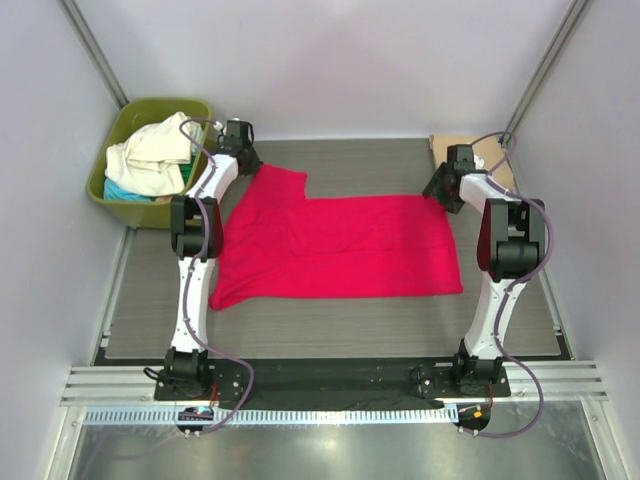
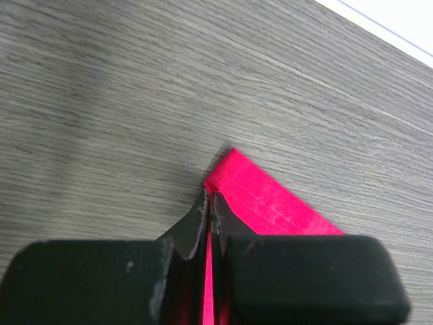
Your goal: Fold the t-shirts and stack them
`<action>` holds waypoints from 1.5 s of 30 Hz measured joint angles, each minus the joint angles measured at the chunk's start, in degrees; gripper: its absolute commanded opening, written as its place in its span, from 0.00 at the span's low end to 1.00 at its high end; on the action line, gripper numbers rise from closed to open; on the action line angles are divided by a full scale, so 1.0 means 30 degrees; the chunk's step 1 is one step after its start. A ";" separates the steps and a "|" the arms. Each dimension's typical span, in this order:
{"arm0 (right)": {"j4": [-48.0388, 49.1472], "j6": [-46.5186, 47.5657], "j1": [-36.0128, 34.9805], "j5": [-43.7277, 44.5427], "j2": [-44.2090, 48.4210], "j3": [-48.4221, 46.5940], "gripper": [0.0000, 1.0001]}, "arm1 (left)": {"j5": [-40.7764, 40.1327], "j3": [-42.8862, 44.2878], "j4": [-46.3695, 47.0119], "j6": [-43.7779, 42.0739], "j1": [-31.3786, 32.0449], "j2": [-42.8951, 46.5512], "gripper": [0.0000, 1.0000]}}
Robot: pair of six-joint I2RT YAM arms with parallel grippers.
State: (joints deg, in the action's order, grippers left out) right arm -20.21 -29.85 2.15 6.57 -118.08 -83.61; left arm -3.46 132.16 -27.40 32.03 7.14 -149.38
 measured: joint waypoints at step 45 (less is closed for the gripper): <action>0.0437 0.0750 -0.1843 0.2222 0.0641 0.0998 0.01 | 0.1202 -0.7468 -0.1144 0.1188 -0.0291 0.6142 0.00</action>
State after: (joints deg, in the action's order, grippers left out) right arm -18.90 -27.59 -3.38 13.23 -116.16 -80.62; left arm 0.14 109.75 -30.83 35.59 6.26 -130.96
